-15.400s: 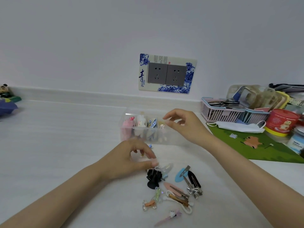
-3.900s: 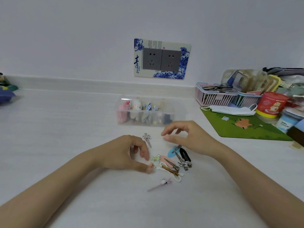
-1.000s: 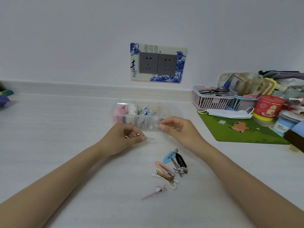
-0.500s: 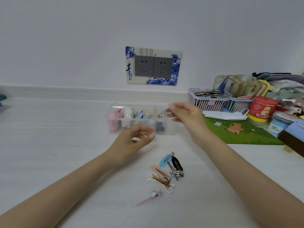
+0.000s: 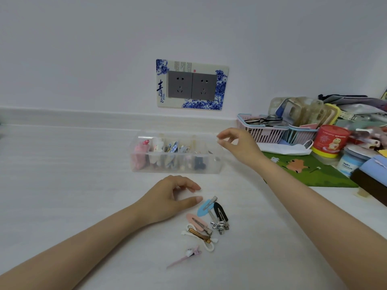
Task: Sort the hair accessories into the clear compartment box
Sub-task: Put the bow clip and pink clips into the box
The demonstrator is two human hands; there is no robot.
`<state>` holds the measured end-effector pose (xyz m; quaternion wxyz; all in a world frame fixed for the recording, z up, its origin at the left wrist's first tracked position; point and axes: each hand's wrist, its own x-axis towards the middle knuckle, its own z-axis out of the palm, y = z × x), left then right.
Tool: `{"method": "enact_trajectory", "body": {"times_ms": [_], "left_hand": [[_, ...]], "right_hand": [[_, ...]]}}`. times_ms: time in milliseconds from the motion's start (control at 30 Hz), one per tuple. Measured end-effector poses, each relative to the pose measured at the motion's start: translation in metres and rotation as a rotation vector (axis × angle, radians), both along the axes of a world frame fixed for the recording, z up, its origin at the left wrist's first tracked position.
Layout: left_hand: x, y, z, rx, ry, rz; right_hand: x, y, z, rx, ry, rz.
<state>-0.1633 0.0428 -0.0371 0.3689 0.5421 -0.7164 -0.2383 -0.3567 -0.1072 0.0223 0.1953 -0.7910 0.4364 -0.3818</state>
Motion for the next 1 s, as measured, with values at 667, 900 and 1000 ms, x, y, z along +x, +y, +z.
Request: {"method": "enact_trajectory", "body": {"times_ms": [667, 900, 1000], "left_hand": [[-0.006, 0.001, 0.001, -0.017, -0.099, -0.017], [-0.003, -0.003, 0.0, -0.049, 0.074, 0.073], [0.003, -0.005, 0.0, -0.042, 0.092, 0.088]], "right_hand": [[-0.011, 0.089, -0.035, 0.461, -0.04, 0.255], [0.002, 0.089, -0.01, 0.372, -0.302, 0.232], [-0.002, 0.059, 0.015, 0.252, -0.393, 0.105]]}}
